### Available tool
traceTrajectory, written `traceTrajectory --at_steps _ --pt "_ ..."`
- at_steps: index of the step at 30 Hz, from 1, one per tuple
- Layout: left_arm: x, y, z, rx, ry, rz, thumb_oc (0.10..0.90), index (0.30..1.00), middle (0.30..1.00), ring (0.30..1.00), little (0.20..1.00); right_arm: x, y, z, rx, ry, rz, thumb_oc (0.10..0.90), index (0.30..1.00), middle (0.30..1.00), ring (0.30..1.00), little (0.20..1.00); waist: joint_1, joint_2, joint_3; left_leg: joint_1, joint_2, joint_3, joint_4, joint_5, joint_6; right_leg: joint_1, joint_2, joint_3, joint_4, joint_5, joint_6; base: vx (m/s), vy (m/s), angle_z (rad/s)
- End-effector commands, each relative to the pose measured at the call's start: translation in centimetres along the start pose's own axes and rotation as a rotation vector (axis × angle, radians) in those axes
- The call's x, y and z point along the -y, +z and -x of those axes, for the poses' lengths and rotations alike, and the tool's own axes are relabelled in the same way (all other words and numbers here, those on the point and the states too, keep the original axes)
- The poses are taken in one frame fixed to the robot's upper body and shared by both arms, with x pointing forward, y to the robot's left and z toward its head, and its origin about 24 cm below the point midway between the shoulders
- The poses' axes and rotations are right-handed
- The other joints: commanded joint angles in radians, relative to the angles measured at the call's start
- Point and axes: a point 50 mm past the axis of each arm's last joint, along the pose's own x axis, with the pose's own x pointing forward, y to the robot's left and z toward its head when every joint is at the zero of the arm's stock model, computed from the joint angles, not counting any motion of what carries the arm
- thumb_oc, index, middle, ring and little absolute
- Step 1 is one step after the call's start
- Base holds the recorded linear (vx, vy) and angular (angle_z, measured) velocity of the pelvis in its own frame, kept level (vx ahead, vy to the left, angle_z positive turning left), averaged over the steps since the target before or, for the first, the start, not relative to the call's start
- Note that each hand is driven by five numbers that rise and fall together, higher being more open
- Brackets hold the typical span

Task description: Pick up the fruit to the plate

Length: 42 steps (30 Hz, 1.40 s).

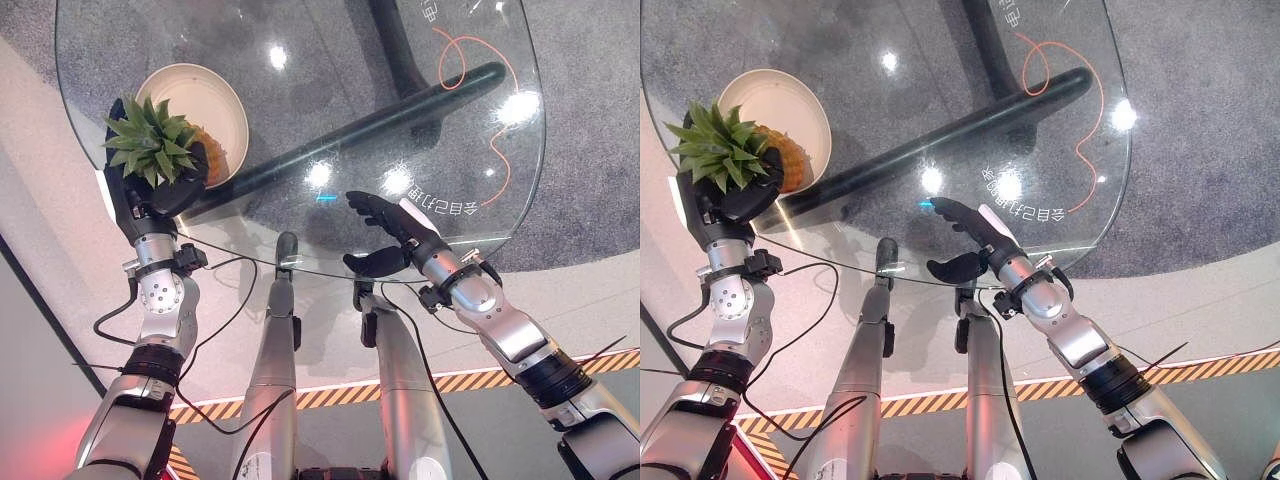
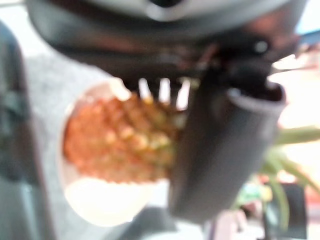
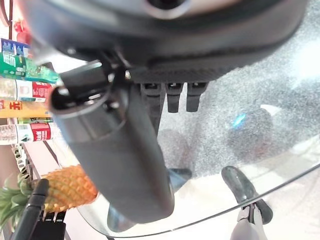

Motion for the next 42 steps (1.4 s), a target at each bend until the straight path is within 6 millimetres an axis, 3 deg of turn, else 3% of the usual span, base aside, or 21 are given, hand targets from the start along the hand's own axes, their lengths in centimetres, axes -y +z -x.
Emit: traceTrajectory --at_steps 1,26,42 --pt "0.0 0.7 0.6 0.054 -0.007 0.055 0.8 0.9 0.9 0.9 0.9 0.4 3.2 1.1 0.177 0.012 0.02 0.8 0.9 0.9 0.9 0.9 -0.049 0.047 -0.023 0.041 -0.13 0.065 0.121 -0.147 0.108 0.059 0.024 -0.058 -0.209 0.139 0.08 0.0 0.0 0.0" --pt "0.1 -1.9 3.0 -0.12 -0.072 0.099 0.8 0.9 0.9 0.9 0.9 0.3 2.7 1.6 0.177 0.0 0.013 0.8 0.9 0.9 0.9 0.9 -0.045 0.059 -0.023 0.06 -0.133 0.068 0.12 -0.151 0.116 0.077 0.021 -0.053 -0.213 0.137 0.081 0.0 0.0 0.0" --pt "-0.6 -3.6 5.1 -0.276 -0.119 0.042 0.8 0.9 0.9 0.9 0.9 0.8 2.1 2.5 0.166 -0.014 0.019 0.8 0.9 0.9 0.9 0.9 -0.044 0.088 -0.023 0.078 -0.135 0.072 0.117 -0.149 0.121 0.095 0.014 -0.05 -0.219 0.138 0.08 0.0 0.0 0.0"
